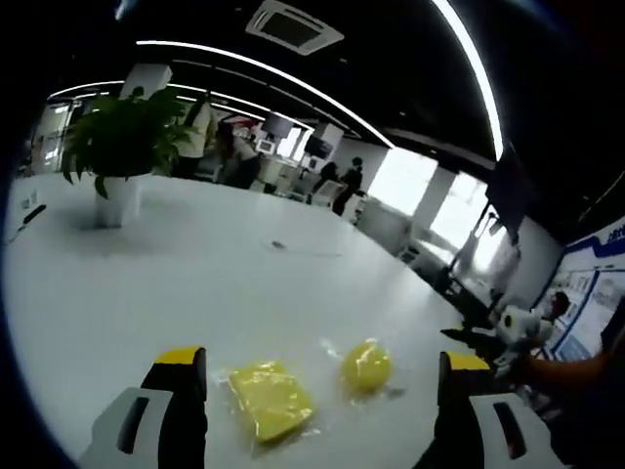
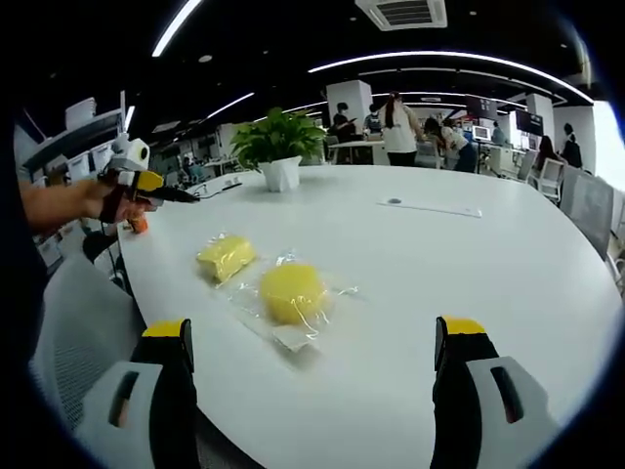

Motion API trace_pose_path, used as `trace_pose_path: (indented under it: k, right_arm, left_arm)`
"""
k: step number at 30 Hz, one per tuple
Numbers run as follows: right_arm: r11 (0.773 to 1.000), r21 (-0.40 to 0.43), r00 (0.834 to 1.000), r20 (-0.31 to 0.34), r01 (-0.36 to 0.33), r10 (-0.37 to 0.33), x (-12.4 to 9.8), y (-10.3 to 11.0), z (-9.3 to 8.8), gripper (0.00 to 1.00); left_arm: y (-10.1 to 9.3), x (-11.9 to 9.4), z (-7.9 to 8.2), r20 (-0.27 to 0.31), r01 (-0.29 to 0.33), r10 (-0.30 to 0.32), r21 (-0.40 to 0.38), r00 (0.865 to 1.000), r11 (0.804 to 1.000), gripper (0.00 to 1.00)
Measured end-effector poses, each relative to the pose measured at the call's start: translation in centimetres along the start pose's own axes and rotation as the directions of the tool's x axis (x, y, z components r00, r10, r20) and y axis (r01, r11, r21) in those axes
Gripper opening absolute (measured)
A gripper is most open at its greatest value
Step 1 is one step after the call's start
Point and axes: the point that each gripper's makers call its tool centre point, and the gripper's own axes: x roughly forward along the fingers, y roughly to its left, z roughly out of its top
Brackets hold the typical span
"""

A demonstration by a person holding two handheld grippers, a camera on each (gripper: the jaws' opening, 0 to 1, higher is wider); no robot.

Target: Compare the silicone blocks by pressing each to a similar depth, holding the contact briefly, and releasing to observe deformation and rebound differences across the visible hardness samples.

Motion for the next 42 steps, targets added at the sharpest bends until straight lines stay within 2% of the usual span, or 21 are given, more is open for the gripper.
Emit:
trace_pose_path:
  k: [4,5,8,10,13,18,22,24,26,29,32,33,36,40,42]
  right_arm:
    - [1.0,0.007,1.0,0.001,-0.002,0.002,0.0,0.2,-0.2,0.96]
    - [1.0,0.008,1.0,0.002,-0.003,0.003,0.0,0.2,-0.2,0.96]
    - [1.0,0.011,1.0,0.003,-0.004,0.004,0.0,0.3,-0.3,0.96]
    - [1.0,0.015,1.0,0.005,-0.001,0.0,-0.1,0.1,-0.4,0.96]
    - [1.0,0.022,1.0,0.009,0.005,-0.006,-0.3,-0.1,-0.4,0.96]
    - [0.999,0.034,1.0,0.013,0.012,-0.012,-0.4,-0.3,-0.6,0.96]
    - [0.999,0.041,1.0,0.015,0.016,-0.017,-0.4,-0.3,-0.5,0.96]
    - [0.999,0.041,1.0,0.012,0.013,-0.014,-0.3,-0.3,-0.6,0.96]
    - [0.999,0.04,1.0,0.009,0.011,-0.011,-0.2,-0.2,-0.6,0.96]
    - [0.999,0.038,1.0,0.009,0.01,-0.01,-0.1,-0.3,-0.4,0.96]
    - [0.999,0.036,1.0,0.009,0.007,-0.007,0.0,-0.3,-0.3,0.96]
    - [0.999,0.035,1.0,0.01,0.005,-0.006,0.0,-0.3,-0.2,0.96]
    - [0.999,0.038,1.0,0.011,0.003,-0.004,0.0,-0.2,-0.1,0.96]
    - [0.999,0.037,1.0,0.013,0.003,-0.004,0.0,-0.2,0.0,0.96]
    - [1.0,0.031,1.0,0.014,0.004,-0.004,-0.1,-0.2,0.1,0.96]
  left_arm:
    - [-0.4,1.9,-0.5,-0.059,0.018,-0.019,-0.028,0.998,0.999,1.0]
    - [-0.8,2.4,-0.7,-0.071,0.039,-0.042,-0.042,0.997,0.998,0.99]
    - [-1.3,3.4,-0.7,-0.089,0.059,-0.065,-0.076,0.994,0.995,0.98]
    - [-1.6,4.4,-0.4,-0.094,0.069,-0.081,-0.124,0.992,0.99,0.98]
    - [-1.9,5.8,0.2,-0.091,0.087,-0.1,-0.13,0.991,0.988,0.98]
    - [-2.2,8.2,-0.1,-0.114,0.109,-0.131,-0.181,0.985,0.977,0.96]
    - [-2.0,10.0,-0.8,-0.138,0.104,-0.135,-0.206,0.981,0.973,0.89]
    - [-2.1,10.9,-0.9,-0.133,0.099,-0.136,-0.253,0.982,0.962,0.91]
    - [-2.5,11.8,-1.2,-0.141,0.114,-0.157,-0.272,0.977,0.955,0.91]
    - [-2.5,12.9,-1.7,-0.148,0.109,-0.158,-0.294,0.976,0.95,0.9]
    - [-2.1,14.2,-2.8,-0.179,0.085,-0.15,-0.326,0.972,0.941,0.88]
    - [-1.6,14.4,-3.3,-0.199,0.045,-0.12,-0.346,0.973,0.937,0.87]
    - [-1.9,15.0,-3.3,-0.186,0.044,-0.124,-0.385,0.975,0.922,0.83]
    - [-2.5,16.1,-4.7,-0.227,0.033,-0.139,-0.418,0.964,0.908,0.81]
    - [-2.6,16.6,-4.7,-0.224,0.031,-0.136,-0.419,0.965,0.908,0.77]
